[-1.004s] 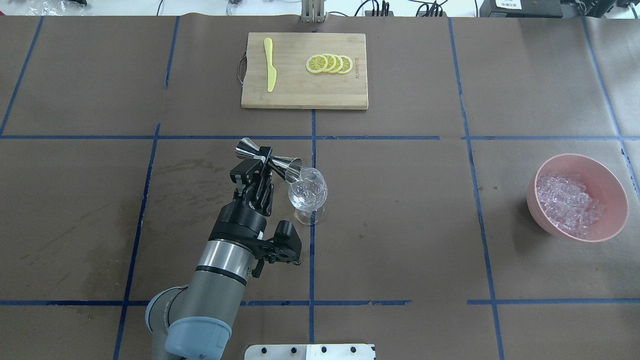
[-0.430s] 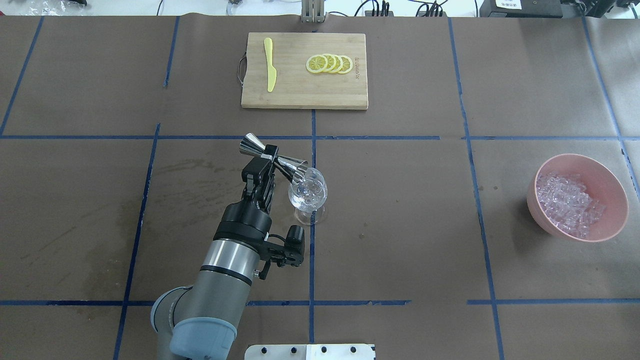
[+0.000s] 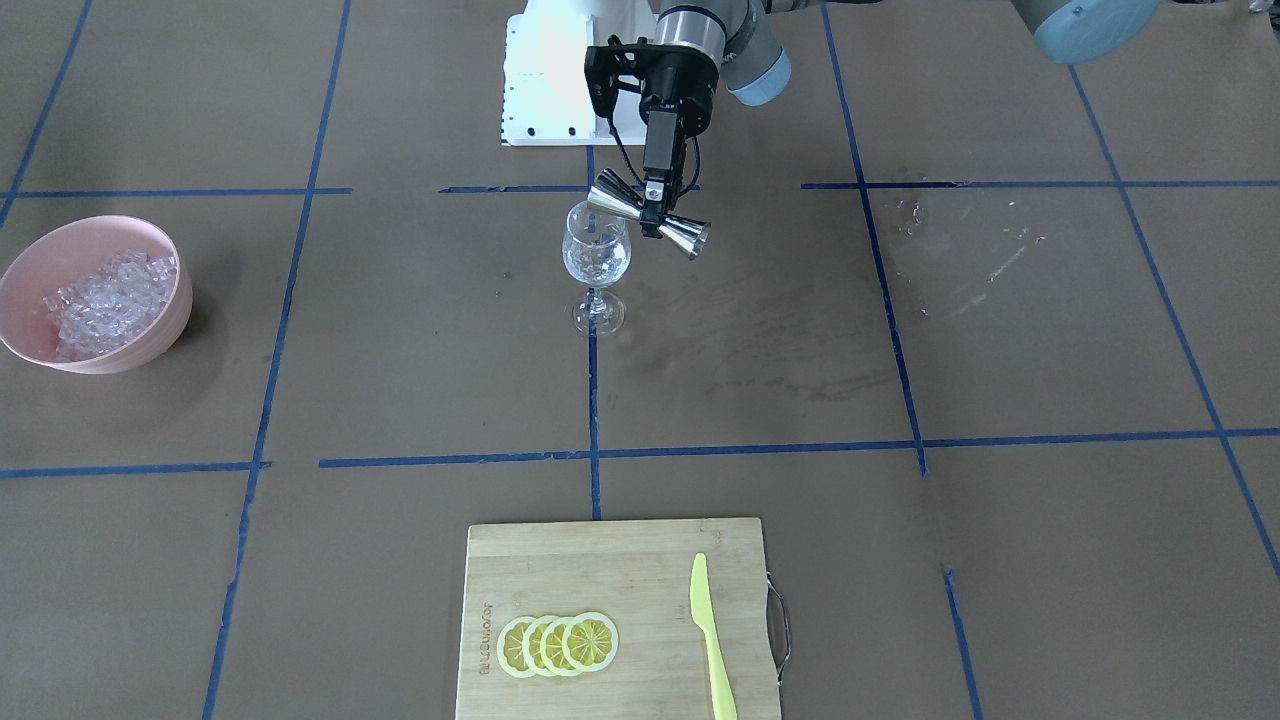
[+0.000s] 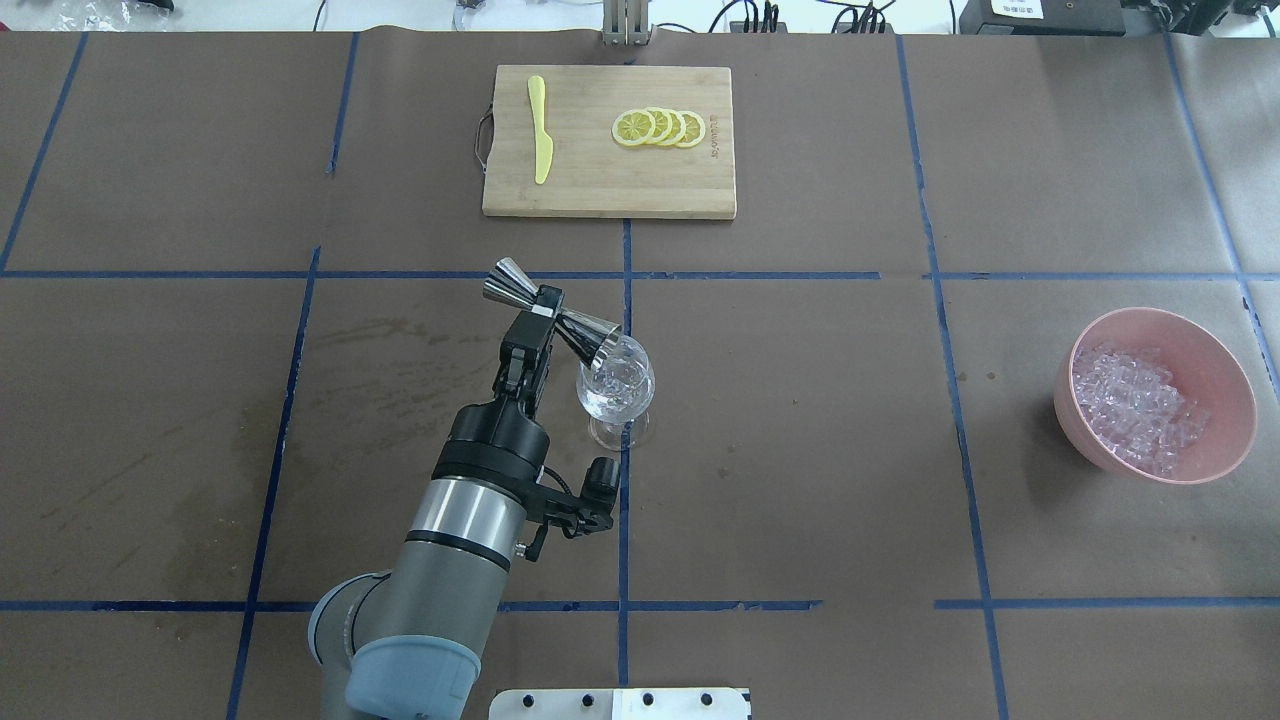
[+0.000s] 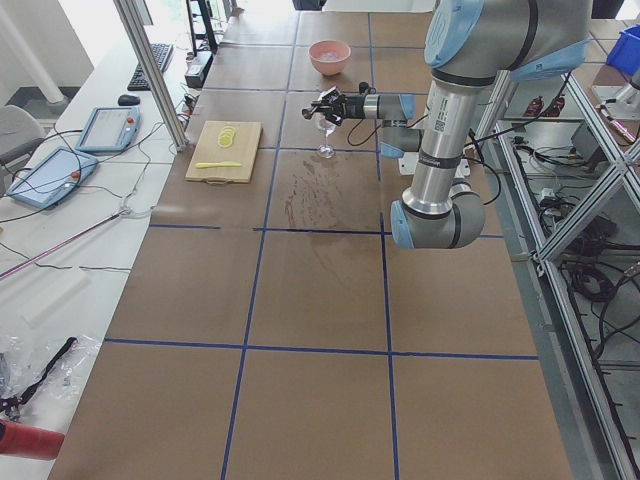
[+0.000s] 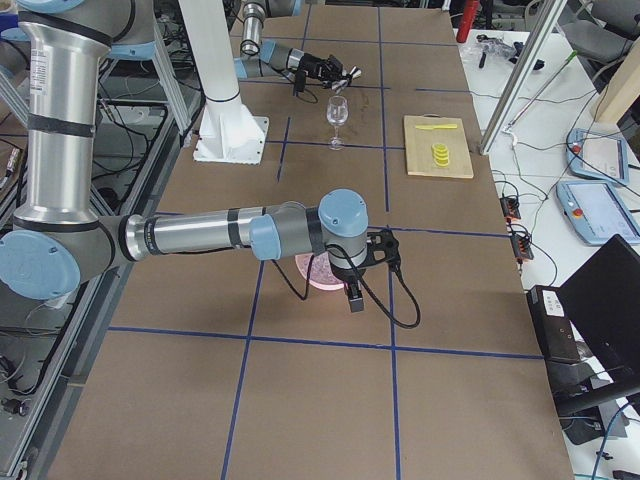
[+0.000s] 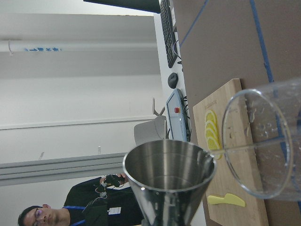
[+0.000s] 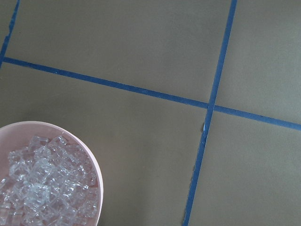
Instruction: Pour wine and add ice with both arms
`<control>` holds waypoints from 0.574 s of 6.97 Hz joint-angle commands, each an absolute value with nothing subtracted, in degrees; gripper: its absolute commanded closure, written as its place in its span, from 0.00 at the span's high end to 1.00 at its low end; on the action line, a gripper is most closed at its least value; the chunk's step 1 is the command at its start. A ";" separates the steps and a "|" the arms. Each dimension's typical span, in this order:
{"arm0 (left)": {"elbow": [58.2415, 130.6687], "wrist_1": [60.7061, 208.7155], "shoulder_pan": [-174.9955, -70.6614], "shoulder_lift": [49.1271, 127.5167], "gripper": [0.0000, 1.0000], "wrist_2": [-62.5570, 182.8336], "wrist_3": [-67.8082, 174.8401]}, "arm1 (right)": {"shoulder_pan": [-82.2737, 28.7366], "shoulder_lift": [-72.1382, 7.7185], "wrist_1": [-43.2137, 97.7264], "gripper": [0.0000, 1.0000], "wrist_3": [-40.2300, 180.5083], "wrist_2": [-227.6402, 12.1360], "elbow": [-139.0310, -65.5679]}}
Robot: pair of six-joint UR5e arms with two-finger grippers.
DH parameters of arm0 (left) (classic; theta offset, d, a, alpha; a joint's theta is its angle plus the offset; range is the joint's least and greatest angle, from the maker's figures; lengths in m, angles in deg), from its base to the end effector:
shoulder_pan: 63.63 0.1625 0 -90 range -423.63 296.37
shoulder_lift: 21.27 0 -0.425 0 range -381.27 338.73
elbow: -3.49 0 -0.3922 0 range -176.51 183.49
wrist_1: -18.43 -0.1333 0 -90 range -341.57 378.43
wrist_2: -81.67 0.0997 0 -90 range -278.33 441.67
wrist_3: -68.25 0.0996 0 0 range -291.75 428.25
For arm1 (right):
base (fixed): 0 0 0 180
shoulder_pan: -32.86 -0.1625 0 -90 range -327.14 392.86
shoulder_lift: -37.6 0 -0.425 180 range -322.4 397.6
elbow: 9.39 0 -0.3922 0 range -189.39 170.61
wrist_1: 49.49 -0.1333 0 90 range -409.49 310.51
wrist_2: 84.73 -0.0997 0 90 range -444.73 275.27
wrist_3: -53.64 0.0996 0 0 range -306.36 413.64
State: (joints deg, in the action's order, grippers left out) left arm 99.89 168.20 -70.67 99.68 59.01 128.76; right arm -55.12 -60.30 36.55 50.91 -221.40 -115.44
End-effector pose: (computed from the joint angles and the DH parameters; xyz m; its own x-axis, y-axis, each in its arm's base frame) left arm 0.5243 -0.2917 0.1854 0.5777 0.1198 0.8074 -0.7716 -0.2426 0.5880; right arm 0.0452 -0.4435 0.5738 0.6780 -0.2230 0.7004 0.0668 0.9676 0.2434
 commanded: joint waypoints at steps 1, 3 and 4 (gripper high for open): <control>99.90 168.63 -70.66 100.28 0.00 59.26 130.91 | -55.12 -60.31 36.55 1.00 50.91 -221.49 -115.39; 99.99 173.87 -70.93 100.28 0.00 59.26 129.43 | -55.12 -60.31 36.55 1.00 50.91 -221.49 -115.39; 100.16 176.08 -71.54 100.28 0.00 59.17 128.46 | -55.12 -60.23 36.47 1.00 50.91 -221.49 -115.39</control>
State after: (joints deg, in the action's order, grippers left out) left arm 100.05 172.93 -71.02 100.28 59.24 129.57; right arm -55.12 -60.30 36.54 50.91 -221.48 -115.39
